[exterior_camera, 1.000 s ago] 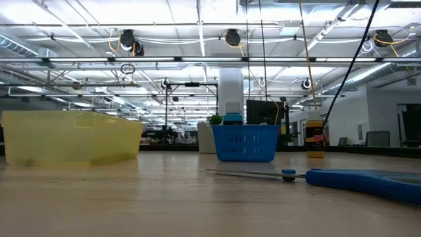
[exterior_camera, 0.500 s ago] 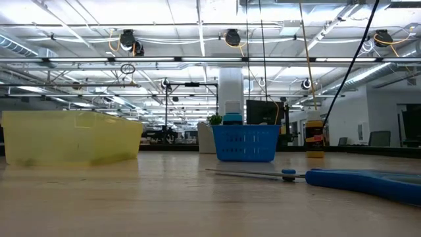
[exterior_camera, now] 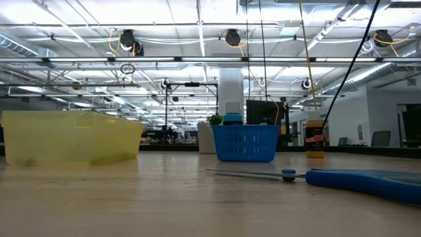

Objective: Pick & Place Paint Supplies
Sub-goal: Put the orange paint bottle into the blue bin

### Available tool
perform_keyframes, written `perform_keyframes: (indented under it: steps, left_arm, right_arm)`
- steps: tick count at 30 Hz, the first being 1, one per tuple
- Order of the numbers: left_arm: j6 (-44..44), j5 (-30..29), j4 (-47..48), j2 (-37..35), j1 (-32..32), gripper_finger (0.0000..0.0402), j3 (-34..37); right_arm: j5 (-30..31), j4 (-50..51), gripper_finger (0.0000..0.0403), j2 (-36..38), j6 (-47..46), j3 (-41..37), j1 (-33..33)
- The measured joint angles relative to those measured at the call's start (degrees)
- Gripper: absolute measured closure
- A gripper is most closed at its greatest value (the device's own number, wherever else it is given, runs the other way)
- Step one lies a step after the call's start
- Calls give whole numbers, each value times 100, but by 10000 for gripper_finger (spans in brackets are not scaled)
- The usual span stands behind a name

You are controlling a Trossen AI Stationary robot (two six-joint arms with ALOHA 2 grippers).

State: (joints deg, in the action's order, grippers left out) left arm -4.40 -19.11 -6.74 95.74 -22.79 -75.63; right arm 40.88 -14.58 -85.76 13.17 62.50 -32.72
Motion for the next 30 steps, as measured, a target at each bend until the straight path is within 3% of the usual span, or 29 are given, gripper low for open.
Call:
perform_keyframes:
  steps: [9,13,15,23,27,30]
  left_arm:
    - [-388,415,-2990,-551,72,199,2074]
    - [-318,794,-3916,-478,233,189,2485]
    - [-46,1060,-4068,-391,344,182,2479]
    - [241,964,-3866,-301,496,172,2371]
    - [308,1018,-3832,-301,514,186,2371]
    - [263,1010,-3815,-301,515,217,2371]
  right_arm:
    - [4,-72,284,19,-129,-108,-50]
    - [-135,-617,284,22,-133,-397,129]
    - [-415,-817,284,23,-190,-537,272]
    - [-1340,-1316,284,24,-556,-874,717]
    - [-1555,-1430,284,24,-608,-901,762]
    - [-1554,-1402,284,24,-571,-901,766]
